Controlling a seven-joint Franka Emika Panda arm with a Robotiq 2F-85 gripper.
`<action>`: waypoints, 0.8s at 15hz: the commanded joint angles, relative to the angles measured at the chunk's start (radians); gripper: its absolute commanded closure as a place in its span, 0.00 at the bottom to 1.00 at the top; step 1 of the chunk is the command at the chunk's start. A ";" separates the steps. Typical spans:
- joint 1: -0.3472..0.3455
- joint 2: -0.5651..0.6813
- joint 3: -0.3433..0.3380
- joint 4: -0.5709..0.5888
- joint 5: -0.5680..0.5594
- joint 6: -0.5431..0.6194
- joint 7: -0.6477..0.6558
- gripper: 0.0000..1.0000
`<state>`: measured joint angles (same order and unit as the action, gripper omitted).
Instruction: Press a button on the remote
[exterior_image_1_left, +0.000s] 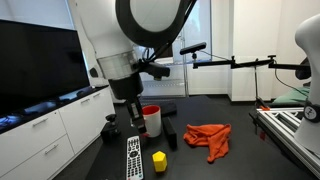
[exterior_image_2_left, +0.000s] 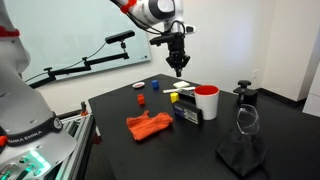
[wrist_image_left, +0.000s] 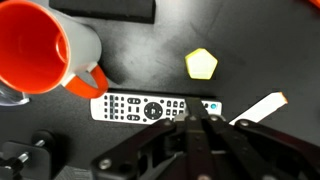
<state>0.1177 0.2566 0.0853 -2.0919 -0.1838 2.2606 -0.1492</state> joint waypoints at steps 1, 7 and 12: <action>-0.022 -0.125 0.015 -0.101 0.057 0.012 -0.041 1.00; -0.018 -0.223 0.010 -0.164 0.120 -0.006 -0.069 1.00; -0.017 -0.275 0.004 -0.204 0.131 -0.017 -0.088 1.00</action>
<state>0.1126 0.0390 0.0853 -2.2628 -0.0864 2.2532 -0.1939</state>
